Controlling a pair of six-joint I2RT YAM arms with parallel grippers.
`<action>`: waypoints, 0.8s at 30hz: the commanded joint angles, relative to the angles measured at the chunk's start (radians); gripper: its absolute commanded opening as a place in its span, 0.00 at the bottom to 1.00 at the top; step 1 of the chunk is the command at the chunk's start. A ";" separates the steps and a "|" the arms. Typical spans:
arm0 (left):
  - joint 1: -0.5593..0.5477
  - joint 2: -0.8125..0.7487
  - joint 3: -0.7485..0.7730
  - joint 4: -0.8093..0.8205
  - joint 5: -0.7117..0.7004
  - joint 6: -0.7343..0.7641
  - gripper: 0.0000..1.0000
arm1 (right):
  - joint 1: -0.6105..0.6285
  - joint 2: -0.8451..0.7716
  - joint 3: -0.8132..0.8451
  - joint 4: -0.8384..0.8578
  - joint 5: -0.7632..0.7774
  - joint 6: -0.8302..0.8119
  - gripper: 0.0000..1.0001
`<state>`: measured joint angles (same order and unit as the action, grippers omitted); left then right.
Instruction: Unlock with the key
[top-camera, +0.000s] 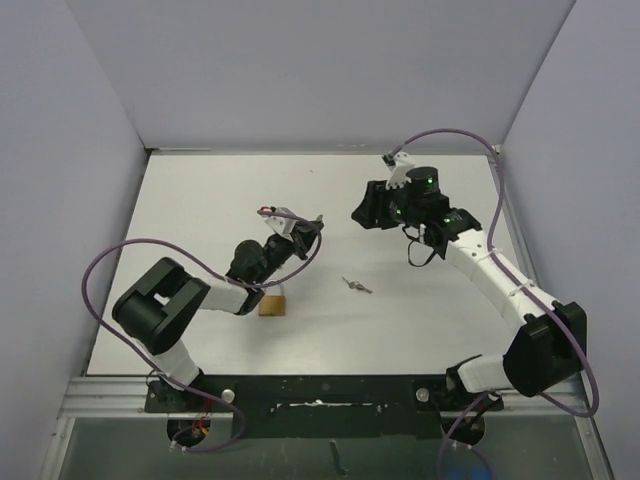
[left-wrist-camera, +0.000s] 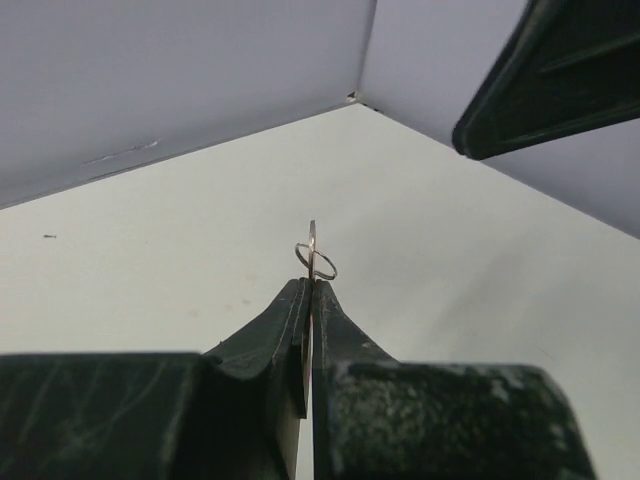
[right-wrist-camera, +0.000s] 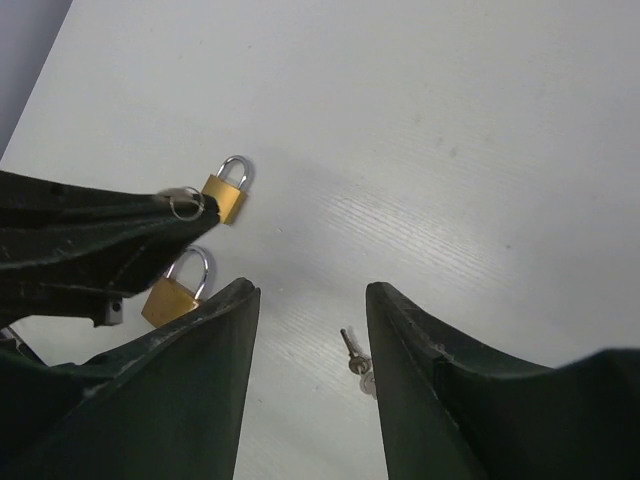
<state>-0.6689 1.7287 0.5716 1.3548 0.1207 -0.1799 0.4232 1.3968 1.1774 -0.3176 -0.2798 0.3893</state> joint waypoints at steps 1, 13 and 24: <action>0.066 -0.152 0.025 -0.191 0.152 -0.090 0.00 | -0.074 -0.108 -0.060 0.068 -0.032 -0.043 0.50; 0.154 -0.214 0.238 -0.732 0.643 -0.150 0.00 | -0.178 -0.169 -0.297 0.333 -0.277 -0.079 0.64; 0.155 -0.062 0.414 -0.907 0.966 -0.172 0.00 | -0.186 -0.111 -0.355 0.495 -0.480 -0.005 0.48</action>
<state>-0.5171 1.6142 0.9031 0.5179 0.9131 -0.3355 0.2417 1.2652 0.8204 0.0620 -0.6537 0.3557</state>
